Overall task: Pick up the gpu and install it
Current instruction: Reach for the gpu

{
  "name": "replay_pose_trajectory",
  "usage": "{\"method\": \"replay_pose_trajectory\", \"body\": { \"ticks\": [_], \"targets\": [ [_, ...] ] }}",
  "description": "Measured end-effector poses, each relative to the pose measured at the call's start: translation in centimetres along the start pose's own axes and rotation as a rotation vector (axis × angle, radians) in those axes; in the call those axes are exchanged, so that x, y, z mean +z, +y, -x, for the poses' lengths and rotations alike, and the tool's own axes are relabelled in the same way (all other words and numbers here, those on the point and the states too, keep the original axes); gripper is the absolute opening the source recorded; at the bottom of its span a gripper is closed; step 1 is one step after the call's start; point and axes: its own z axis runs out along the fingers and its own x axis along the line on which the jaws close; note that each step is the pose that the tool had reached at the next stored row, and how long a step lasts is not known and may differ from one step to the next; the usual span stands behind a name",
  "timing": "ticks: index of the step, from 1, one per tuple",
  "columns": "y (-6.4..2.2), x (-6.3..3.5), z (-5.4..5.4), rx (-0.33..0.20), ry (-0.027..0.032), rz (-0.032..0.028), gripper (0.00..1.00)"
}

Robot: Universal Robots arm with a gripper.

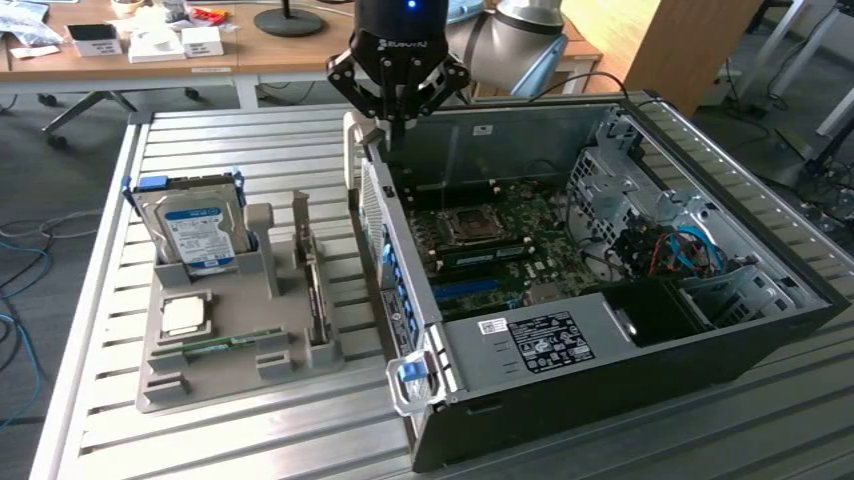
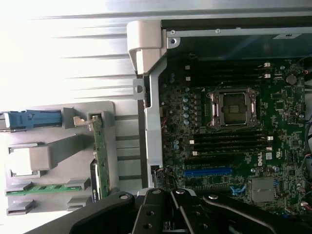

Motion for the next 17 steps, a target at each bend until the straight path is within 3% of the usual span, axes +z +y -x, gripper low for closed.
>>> {"method": "replay_pose_trajectory", "body": {
  "ticks": [17],
  "targets": [
    [-0.3,-0.11,-4.1,0.0,0.0,0.0001,0.11]
  ]
}}
